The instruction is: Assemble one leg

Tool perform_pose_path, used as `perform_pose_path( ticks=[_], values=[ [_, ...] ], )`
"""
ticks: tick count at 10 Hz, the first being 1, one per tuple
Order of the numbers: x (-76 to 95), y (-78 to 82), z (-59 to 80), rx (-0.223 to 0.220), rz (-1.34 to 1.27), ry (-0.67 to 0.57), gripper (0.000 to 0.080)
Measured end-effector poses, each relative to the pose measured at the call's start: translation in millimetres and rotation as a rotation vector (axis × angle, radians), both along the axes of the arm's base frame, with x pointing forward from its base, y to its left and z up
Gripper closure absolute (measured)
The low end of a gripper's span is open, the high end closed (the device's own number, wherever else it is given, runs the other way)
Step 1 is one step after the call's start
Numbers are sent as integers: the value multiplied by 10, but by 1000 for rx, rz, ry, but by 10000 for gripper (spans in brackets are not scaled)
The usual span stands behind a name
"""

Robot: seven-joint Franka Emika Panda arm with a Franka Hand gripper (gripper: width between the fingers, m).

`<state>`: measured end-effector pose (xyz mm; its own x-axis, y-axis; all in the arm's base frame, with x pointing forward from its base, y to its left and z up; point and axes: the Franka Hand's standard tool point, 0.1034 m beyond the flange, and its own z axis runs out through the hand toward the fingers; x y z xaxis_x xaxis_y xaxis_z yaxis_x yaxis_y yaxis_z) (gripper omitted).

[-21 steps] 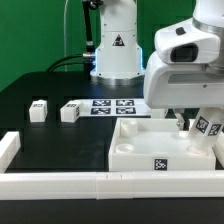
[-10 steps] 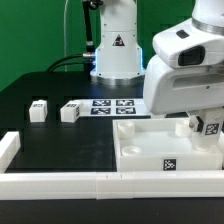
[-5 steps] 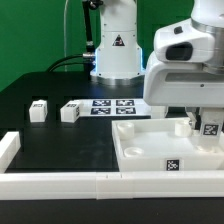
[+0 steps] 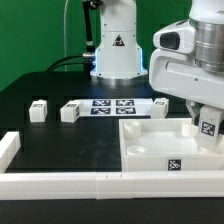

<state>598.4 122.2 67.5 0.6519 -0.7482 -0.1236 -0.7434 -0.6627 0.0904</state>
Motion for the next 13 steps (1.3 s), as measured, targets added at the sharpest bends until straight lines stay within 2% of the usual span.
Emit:
perform_pose_path(
  ticks=[2, 4, 5, 6, 7, 10, 13],
  values=[
    [-6, 20, 0, -18, -121, 5, 519],
    [-5, 23, -1, -16, -104, 4, 519],
    [-5, 24, -1, -10, -68, 3, 349],
    [-6, 27, -1, -10, -67, 3, 222],
    [4, 24, 19, 6, -2, -2, 173],
    [7, 7, 85, 74, 438, -26, 151],
    [8, 8, 84, 125, 797, -39, 150]
  ],
)
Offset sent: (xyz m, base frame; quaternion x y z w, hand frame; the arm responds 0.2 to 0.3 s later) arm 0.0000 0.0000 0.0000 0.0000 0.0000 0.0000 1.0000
